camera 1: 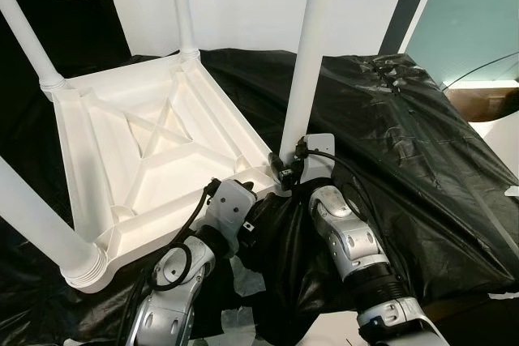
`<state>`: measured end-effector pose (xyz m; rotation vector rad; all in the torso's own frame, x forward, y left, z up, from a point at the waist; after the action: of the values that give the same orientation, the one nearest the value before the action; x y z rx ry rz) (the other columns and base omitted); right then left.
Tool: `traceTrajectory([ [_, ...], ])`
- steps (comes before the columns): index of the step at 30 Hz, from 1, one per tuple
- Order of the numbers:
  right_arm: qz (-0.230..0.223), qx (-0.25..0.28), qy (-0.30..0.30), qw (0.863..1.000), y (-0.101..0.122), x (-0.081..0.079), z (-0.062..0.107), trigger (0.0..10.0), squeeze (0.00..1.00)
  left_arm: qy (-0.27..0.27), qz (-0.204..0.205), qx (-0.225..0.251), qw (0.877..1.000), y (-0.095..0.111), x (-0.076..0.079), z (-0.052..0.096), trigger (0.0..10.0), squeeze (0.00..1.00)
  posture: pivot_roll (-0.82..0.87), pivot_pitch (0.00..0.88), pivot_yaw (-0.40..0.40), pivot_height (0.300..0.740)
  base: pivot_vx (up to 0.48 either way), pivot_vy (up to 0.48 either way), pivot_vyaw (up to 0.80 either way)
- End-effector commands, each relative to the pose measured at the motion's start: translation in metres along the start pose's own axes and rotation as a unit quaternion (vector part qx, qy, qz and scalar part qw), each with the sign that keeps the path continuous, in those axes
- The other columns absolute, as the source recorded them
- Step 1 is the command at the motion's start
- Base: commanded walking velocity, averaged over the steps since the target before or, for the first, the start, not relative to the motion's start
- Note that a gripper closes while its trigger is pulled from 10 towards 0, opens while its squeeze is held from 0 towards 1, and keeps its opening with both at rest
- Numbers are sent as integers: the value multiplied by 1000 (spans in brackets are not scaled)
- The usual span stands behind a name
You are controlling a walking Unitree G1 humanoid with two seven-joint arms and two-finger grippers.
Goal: Building children table
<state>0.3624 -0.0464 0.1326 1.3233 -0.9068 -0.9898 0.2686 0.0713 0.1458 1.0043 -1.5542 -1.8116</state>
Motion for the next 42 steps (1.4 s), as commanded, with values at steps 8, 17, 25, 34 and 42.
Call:
traceTrajectory([
  [8,16,8,67,998,-2,26,10,10000,1000,29,-2,-6,1000,-2,-7,1,10000,0,130,46,-68,740,0,0,0],
  [17,29,13,200,979,8,44,13,10000,0,28,-3,-6,1000,-2,-8,0,10000,0,123,45,-65,740,0,0,0],
  [25,61,3,283,957,17,39,5,10000,0,29,-4,-5,1000,-2,-8,0,10000,0,137,37,-64,740,0,0,0],
  [34,115,-12,350,929,16,26,-3,10000,0,31,-5,-9,999,-3,-8,3,10000,0,149,33,-56,740,0,0,0],
  [42,129,-25,368,920,9,29,-1,0,0,29,-5,-12,1000,-4,-7,5,10000,0,151,30,-48,740,0,0,0],
])
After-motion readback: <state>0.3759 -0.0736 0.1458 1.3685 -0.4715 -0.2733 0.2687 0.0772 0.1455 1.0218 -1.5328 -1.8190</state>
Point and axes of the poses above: a point about 5 cm out from each wrist's last joint towards the gripper, its own z axis pointing back from the gripper into the wrist, its own y axis along the axis of the wrist's last joint, x = y × z, the point moved 4 cm from there along -z, pointing out of the wrist towards the gripper, and after that the axes turned 2 degrees about z, right-handed, at the moved point
